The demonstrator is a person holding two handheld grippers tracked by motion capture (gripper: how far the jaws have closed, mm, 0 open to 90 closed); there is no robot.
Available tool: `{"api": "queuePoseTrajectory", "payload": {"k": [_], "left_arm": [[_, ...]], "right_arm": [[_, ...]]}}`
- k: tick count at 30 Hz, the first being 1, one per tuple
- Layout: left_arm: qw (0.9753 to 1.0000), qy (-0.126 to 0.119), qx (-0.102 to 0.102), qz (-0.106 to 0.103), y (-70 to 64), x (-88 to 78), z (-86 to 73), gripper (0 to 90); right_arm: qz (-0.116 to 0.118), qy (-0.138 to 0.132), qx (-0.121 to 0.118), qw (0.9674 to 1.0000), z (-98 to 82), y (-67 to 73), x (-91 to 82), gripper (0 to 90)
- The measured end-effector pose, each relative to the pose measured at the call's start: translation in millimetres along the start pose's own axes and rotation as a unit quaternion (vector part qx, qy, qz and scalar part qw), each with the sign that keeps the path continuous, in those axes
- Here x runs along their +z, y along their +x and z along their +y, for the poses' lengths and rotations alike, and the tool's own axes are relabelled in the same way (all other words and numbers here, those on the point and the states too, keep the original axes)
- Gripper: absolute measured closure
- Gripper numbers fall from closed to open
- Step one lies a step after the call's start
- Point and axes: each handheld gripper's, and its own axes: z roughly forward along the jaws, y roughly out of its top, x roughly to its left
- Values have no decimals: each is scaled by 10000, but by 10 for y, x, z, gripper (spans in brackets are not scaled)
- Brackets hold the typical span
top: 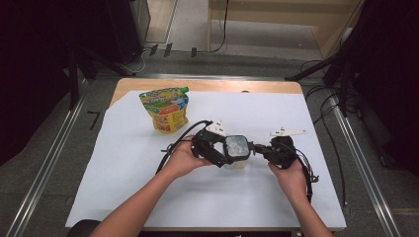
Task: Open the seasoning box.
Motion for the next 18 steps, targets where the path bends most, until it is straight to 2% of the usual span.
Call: {"api": "queuePoseTrajectory", "payload": {"k": [18], "left_arm": [[9998, 82, 139, 143, -45, -22, 44, 174]], "right_arm": [[3, -3, 8, 10000, 1, 4, 0, 900]]}}
